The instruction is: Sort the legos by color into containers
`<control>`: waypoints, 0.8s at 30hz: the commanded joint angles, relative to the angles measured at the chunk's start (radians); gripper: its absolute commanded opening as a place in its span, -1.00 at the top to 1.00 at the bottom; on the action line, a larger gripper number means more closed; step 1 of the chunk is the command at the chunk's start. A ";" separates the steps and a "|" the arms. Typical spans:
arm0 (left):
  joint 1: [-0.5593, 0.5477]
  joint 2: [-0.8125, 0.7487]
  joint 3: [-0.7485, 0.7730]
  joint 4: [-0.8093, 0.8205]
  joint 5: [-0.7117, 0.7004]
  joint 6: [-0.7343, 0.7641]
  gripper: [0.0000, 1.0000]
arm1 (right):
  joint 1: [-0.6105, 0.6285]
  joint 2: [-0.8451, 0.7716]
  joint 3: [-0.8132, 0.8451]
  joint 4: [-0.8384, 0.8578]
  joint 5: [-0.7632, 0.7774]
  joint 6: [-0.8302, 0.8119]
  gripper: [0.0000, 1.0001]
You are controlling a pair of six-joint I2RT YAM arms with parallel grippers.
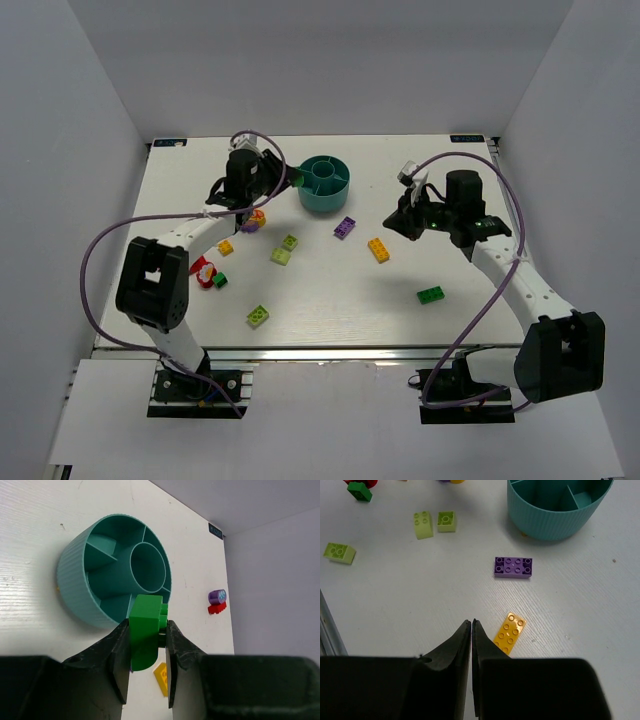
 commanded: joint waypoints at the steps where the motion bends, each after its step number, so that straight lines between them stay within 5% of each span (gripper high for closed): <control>1: -0.030 0.028 0.068 0.045 -0.105 -0.028 0.88 | -0.007 -0.025 -0.003 0.037 -0.010 0.017 0.81; 10: -0.054 0.130 0.130 0.053 -0.249 -0.052 0.80 | -0.010 -0.025 -0.012 0.041 -0.013 0.018 0.81; 24: -0.068 0.210 0.202 0.013 -0.259 -0.046 0.40 | -0.014 -0.028 -0.026 0.037 -0.015 0.007 0.81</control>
